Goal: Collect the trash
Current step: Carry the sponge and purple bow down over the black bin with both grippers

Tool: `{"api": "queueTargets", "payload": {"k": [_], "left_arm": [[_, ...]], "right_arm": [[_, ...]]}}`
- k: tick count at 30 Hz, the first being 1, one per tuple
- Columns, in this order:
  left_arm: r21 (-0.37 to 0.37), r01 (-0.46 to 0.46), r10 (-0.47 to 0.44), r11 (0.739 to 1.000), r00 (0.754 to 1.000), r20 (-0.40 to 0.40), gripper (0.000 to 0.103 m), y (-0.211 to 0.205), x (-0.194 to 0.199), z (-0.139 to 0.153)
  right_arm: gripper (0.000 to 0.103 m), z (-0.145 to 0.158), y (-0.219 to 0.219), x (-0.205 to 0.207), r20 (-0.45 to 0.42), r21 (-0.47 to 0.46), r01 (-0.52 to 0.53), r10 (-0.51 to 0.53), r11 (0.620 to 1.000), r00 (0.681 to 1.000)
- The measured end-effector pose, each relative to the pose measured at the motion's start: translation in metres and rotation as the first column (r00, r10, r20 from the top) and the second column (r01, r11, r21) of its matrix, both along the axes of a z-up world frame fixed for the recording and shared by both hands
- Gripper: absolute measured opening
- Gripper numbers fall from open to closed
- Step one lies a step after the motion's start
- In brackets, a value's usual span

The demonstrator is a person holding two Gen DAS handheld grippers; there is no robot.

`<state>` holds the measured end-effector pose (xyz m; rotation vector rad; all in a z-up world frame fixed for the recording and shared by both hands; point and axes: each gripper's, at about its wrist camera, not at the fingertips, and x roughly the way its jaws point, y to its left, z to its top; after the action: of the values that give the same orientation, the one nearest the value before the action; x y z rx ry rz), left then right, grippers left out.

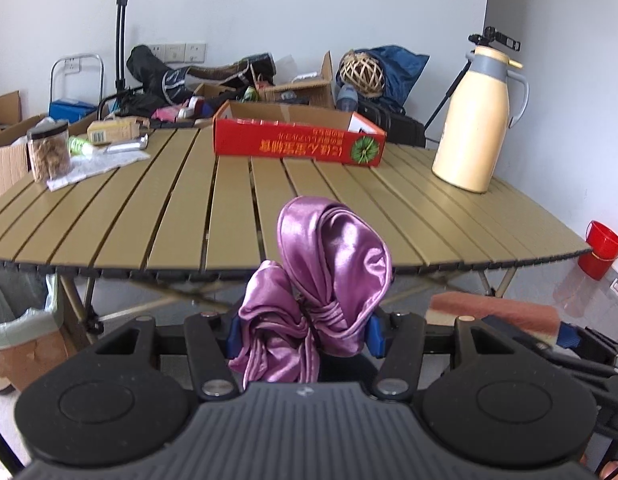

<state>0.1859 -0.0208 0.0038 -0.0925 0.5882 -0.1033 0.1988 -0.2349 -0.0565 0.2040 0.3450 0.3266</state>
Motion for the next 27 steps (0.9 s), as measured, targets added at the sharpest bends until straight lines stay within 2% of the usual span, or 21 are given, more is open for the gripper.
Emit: {"api": "queueTargets", "payload": {"k": [5,13,21,27], "left_arm": [[-0.004,-0.005,0.004,1.000,0.999,-0.047,0.055,0.006,-0.007,-0.024],[-0.004,-0.027,0.026,1.000,0.983,-0.183,0.055,0.020,-0.004,-0.074],[-0.019,-0.020,0.013,1.000,0.948,-0.318,0.055,0.023,0.008,-0.124],[-0.003,-0.020,0.017,1.000,0.910,-0.414,0.055,0.026,0.014,-0.151]], "right_arm": [[0.077,-0.017,0.014,-0.004,-0.072,-0.035,-0.025,0.023,0.999,0.997],[0.077,-0.051,0.031,0.003,-0.211,-0.090,-0.062,0.042,0.994,0.977],[0.077,-0.086,0.038,0.021,-0.378,-0.109,-0.070,0.023,0.992,0.926],[0.077,-0.114,0.037,0.032,-0.502,-0.137,-0.054,-0.022,0.989,0.865]]}}
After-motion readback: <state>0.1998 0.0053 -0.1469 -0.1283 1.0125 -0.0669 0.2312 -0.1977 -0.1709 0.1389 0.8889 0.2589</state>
